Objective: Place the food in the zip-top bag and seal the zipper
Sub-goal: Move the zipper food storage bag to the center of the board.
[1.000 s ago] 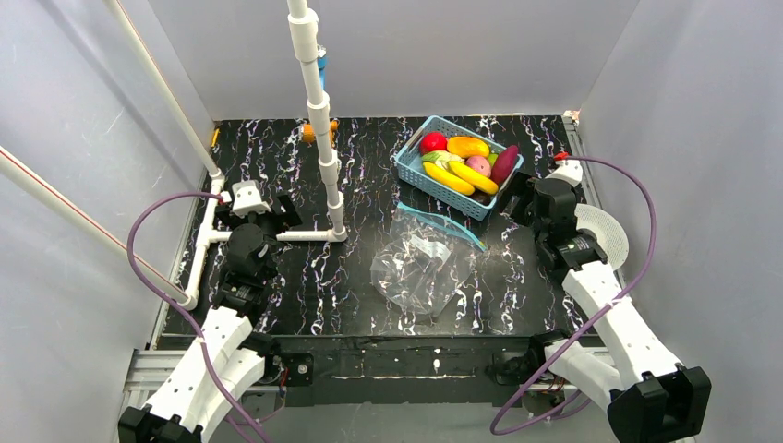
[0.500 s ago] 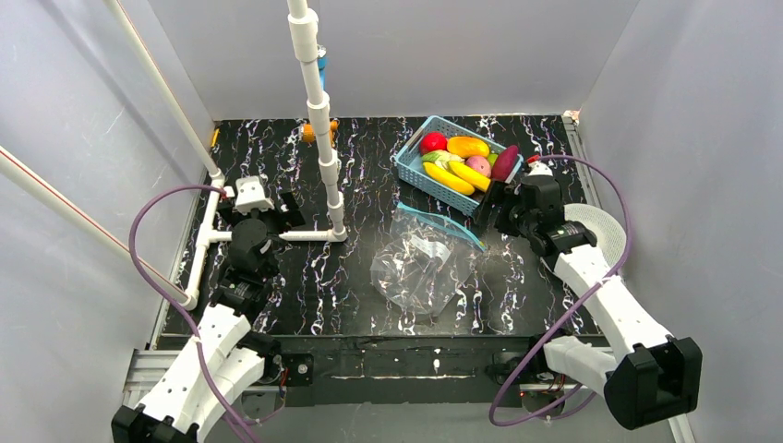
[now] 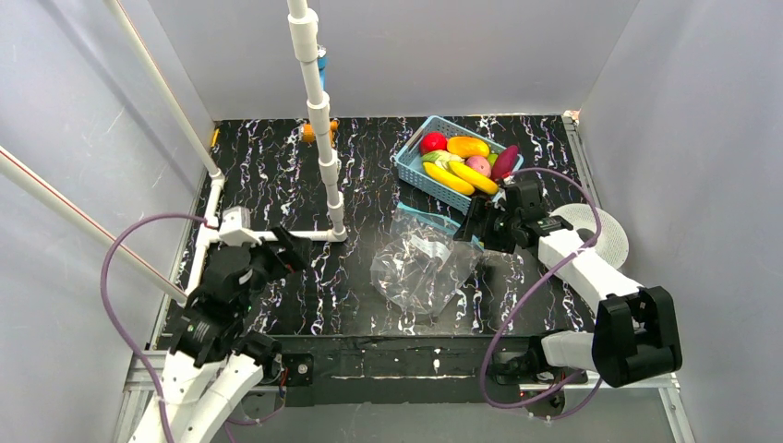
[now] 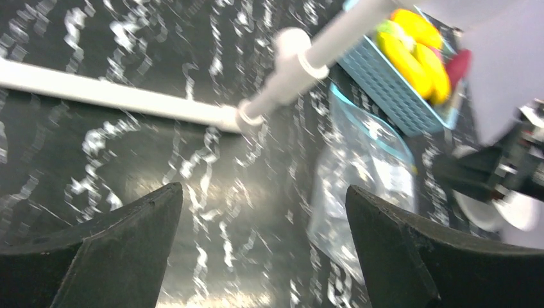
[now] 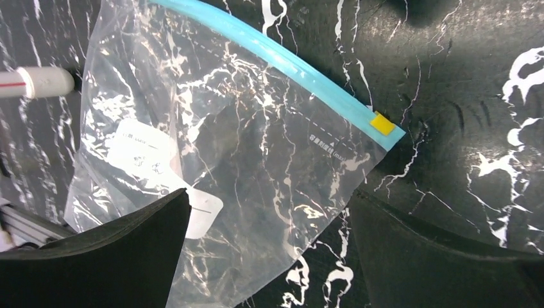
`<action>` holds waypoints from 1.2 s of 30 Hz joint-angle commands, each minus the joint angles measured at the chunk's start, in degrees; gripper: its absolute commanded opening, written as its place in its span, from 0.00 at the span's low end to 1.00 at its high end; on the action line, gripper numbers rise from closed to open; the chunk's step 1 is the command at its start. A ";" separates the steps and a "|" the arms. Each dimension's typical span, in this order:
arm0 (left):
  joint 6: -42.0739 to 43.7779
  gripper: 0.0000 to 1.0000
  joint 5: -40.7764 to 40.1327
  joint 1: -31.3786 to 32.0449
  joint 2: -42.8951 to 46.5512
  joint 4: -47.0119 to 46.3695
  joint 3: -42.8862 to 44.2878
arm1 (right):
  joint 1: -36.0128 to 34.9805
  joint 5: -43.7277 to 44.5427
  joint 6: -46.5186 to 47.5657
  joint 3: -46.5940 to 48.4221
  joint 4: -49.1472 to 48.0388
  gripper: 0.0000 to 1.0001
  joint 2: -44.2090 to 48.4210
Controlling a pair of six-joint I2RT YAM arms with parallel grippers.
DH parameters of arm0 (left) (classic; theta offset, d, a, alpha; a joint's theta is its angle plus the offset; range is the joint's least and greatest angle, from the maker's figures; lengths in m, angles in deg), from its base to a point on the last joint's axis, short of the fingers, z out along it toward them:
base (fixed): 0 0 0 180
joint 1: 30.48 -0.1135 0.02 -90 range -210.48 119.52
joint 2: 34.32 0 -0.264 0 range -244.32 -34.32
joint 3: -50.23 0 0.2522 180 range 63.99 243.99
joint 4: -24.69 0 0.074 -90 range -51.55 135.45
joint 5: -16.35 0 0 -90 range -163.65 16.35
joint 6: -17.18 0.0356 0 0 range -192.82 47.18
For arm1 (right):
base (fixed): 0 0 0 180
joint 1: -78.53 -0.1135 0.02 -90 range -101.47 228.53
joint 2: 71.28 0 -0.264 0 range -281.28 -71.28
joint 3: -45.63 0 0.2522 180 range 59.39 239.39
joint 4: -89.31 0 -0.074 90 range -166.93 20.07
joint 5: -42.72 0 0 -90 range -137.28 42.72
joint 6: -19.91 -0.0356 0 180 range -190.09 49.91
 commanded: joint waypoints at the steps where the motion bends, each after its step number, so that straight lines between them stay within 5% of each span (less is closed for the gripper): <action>1: -11.00 0.98 13.46 0.12 4.30 12.01 -0.06 | 3.20 -4.96 -5.28 -2.84 -8.86 1.00 0.09; 8: -16.98 0.98 25.68 0.12 2.75 12.72 -2.25 | 11.08 -16.30 -7.54 -7.91 -15.18 1.00 -3.89; 14: -18.77 0.98 30.15 0.12 -0.26 12.87 -1.82 | 9.58 -25.58 -7.11 -11.63 -23.77 1.00 -6.55; 20: -19.96 0.98 30.29 0.12 0.78 13.37 -2.84 | 0.06 -25.16 -6.18 -10.54 -25.95 0.93 -8.59; 30: -21.70 0.98 30.38 0.12 2.01 16.04 -2.25 | -29.99 -15.49 -10.70 -6.27 -29.41 0.82 -8.21; 36: -21.12 0.98 29.31 0.12 2.29 19.22 0.84 | -30.68 -9.21 -5.50 -4.66 -22.01 0.89 -2.77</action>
